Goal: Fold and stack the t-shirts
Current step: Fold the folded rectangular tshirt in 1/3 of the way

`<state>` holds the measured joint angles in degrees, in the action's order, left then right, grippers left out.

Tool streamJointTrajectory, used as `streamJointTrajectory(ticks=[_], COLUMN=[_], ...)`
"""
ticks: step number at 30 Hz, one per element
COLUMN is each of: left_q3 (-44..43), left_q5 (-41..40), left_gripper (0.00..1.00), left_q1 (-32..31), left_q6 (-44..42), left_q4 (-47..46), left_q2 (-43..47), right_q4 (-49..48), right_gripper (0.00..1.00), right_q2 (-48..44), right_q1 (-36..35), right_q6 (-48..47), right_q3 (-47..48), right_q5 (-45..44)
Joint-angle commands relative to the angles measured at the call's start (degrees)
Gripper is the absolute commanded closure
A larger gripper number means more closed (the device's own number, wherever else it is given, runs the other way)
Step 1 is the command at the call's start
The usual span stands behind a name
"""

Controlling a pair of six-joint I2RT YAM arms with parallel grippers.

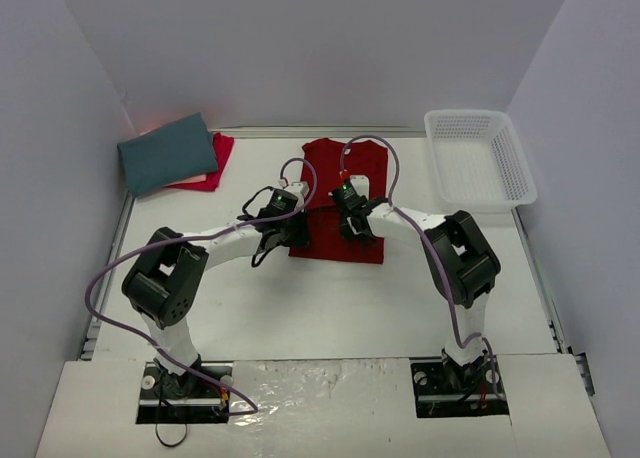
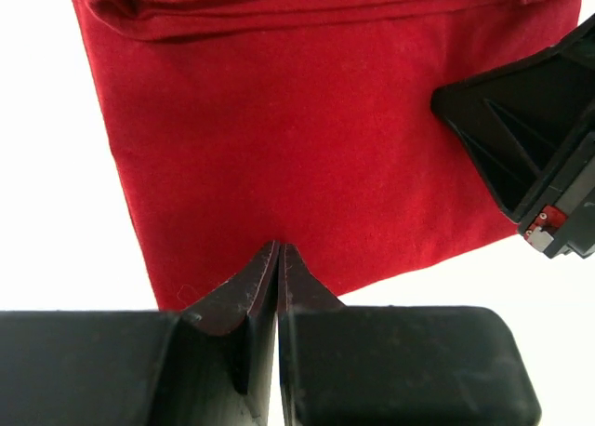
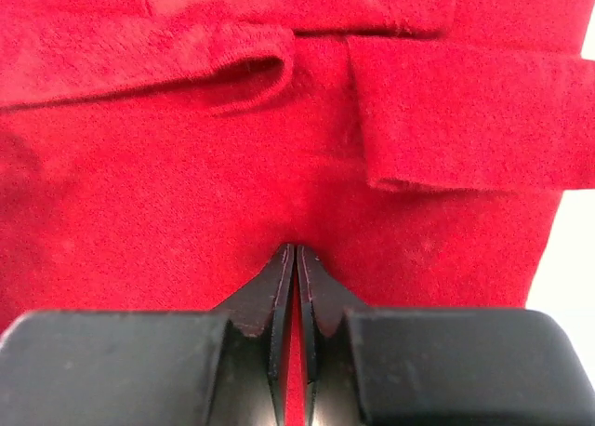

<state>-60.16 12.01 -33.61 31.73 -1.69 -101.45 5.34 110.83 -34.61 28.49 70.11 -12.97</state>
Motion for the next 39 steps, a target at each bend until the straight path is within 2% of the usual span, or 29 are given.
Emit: streamJointTrajectory(ticks=[1, 26, 39], left_q3=[0.1, -0.8, -1.3], left_q5=[-2.9, -2.9, -2.6], left_gripper=[0.98, 0.98, 0.98], left_q1=[-0.2, -0.8, -0.8], left_q6=[0.5, -0.5, -0.8], left_q4=[-1.8, -1.4, -1.2], left_q2=[1.6, -1.0, -2.0], right_q4=[-0.2, -0.2, -0.2], right_gripper=[0.98, 0.99, 0.99], right_q2=[1.0, 7.5, 9.7], right_q1=[-0.4, 0.2, 3.1], right_q6=[0.8, -0.5, -2.9], right_q3=[3.0, 11.0, 17.1], right_q5=[-1.2, -6.6, -7.2])
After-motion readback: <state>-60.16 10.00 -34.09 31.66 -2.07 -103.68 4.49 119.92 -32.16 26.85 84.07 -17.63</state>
